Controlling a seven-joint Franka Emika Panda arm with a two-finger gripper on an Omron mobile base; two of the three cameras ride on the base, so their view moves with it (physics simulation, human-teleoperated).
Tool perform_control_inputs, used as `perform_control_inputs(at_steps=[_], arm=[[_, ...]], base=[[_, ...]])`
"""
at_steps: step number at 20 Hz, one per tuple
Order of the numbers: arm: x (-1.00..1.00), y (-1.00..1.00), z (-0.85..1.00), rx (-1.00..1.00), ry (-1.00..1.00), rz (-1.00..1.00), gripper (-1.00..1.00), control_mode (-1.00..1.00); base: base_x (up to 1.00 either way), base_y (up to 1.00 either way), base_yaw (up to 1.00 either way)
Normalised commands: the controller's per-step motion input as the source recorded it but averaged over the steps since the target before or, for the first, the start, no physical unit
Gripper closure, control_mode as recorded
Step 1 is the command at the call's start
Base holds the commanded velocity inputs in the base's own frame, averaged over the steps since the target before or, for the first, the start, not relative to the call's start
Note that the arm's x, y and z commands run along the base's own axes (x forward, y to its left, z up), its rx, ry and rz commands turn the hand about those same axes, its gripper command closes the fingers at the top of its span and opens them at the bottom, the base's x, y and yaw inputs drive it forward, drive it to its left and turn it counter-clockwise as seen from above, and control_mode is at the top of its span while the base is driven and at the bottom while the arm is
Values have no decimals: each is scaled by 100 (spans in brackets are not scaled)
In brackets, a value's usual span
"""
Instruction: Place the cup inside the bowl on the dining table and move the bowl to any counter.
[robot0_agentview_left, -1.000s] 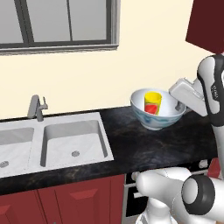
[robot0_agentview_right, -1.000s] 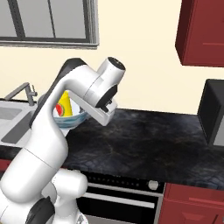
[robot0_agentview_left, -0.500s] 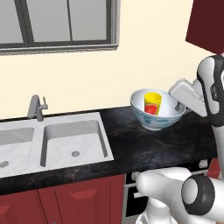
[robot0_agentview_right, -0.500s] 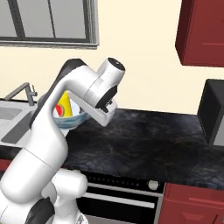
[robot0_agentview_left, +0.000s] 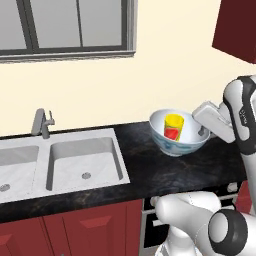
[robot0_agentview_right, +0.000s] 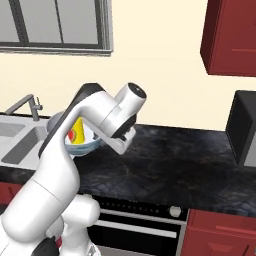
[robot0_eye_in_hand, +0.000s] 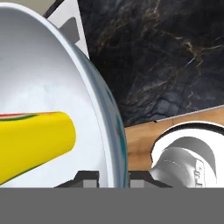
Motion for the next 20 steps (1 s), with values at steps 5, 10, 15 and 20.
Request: perform_control_inputs(at_steps=[5, 10, 15, 20], arm=[[26, -8, -8, 0, -5, 0, 100, -100], [42, -20, 0, -2, 3, 0, 100, -100], [24, -35, 0, -3, 7, 0, 100, -100], [13, -27, -7, -3, 0, 0, 100, -100]], base=[[0, 0, 0], [0, 0, 0], [0, 0, 0], [0, 0, 0]])
